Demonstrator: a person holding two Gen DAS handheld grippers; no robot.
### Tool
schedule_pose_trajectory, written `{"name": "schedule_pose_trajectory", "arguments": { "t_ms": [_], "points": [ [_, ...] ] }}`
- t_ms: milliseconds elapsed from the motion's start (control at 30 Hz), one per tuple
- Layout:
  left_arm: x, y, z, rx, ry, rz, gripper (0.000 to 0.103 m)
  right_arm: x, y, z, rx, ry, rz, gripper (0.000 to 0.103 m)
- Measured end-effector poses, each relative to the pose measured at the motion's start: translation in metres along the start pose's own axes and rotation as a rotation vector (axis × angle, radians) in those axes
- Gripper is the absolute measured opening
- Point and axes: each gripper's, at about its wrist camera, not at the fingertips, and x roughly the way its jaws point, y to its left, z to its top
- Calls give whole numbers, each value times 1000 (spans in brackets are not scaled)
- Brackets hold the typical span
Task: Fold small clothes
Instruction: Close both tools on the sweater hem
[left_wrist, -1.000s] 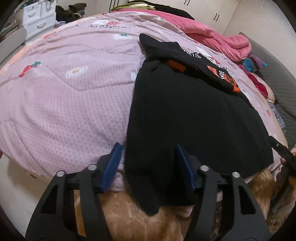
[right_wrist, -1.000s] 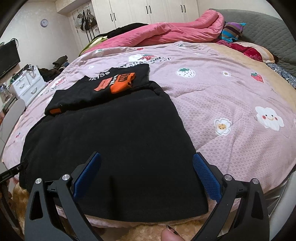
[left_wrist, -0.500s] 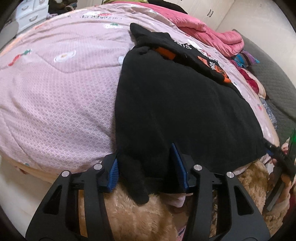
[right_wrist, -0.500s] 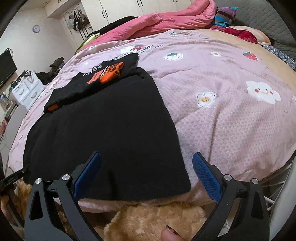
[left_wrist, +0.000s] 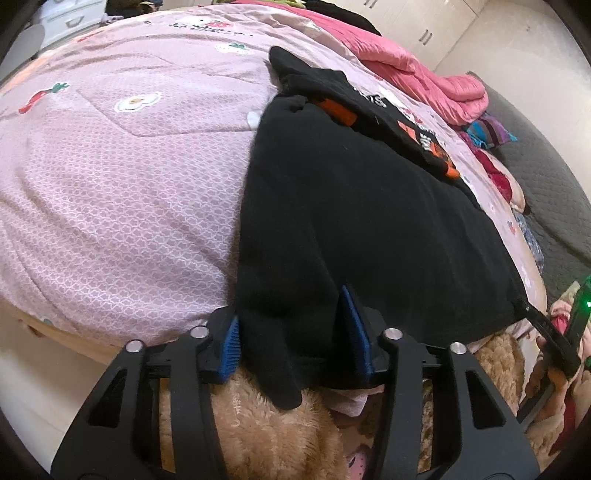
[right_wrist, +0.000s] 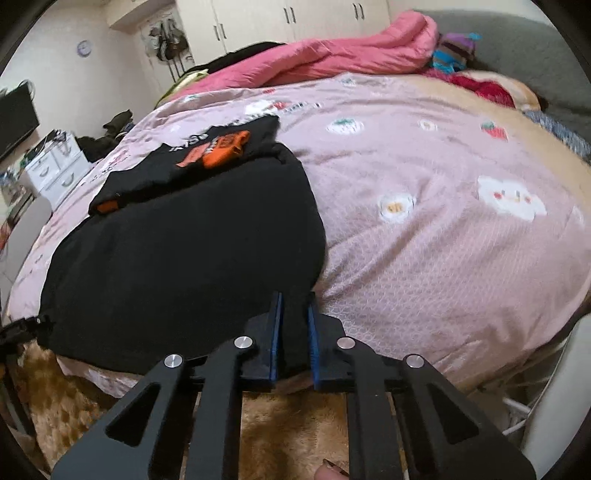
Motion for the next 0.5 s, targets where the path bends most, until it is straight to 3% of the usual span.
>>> {"name": "schedule_pose_trajectory", "arguments": {
  "t_ms": [233,500],
  "points": [
    [-7,6,1,-45,-14,-68,6,-16,-17,8,115,-57,131,8],
    [-32,-11,23,0,-95,-87,4,-38,-7,32,117,-161,211,8]
  ]
}}
